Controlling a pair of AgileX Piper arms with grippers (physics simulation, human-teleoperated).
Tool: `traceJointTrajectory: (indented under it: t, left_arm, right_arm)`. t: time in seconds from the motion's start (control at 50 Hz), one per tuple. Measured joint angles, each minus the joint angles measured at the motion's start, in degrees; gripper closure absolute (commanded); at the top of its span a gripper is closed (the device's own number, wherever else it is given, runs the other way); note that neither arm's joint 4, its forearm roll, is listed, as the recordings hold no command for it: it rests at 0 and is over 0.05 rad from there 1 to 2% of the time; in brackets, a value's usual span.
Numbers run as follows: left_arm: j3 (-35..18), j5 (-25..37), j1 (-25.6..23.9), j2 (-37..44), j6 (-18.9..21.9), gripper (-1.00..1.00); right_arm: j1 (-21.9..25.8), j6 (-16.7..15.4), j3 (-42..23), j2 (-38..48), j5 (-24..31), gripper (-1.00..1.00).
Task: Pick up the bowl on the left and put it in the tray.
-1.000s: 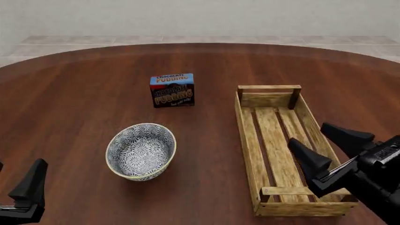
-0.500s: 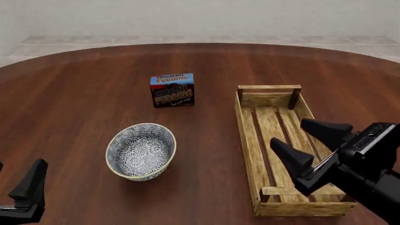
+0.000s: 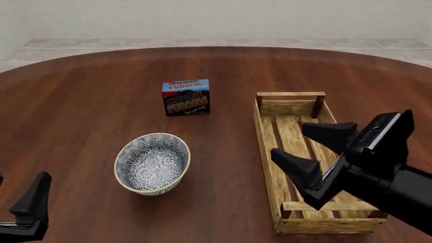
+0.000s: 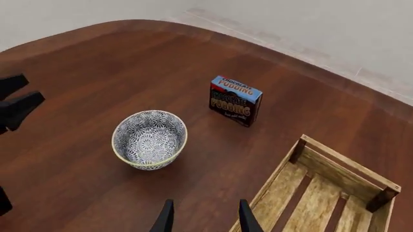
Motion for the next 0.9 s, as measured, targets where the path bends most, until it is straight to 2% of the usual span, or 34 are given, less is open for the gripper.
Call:
traceJointTrajectory:
  t: [0.24, 0.54, 0.9]
  left_arm:
    - [0.00, 0.00, 0.00, 0.00, 0.00, -1.00]
    - [0.00, 0.00, 0.00, 0.00, 0.00, -1.00]
    - [0.00, 0.00, 0.00, 0.00, 0.00, -1.00]
  right_arm:
    - [2.61, -0.60, -2.52, 2.77, 2.22, -1.00]
    - [4.81, 0.84, -4.79, 6.28, 3.67, -1.00]
    - [5.71, -0.01, -7.33, 12.12, 2.46, -1.00]
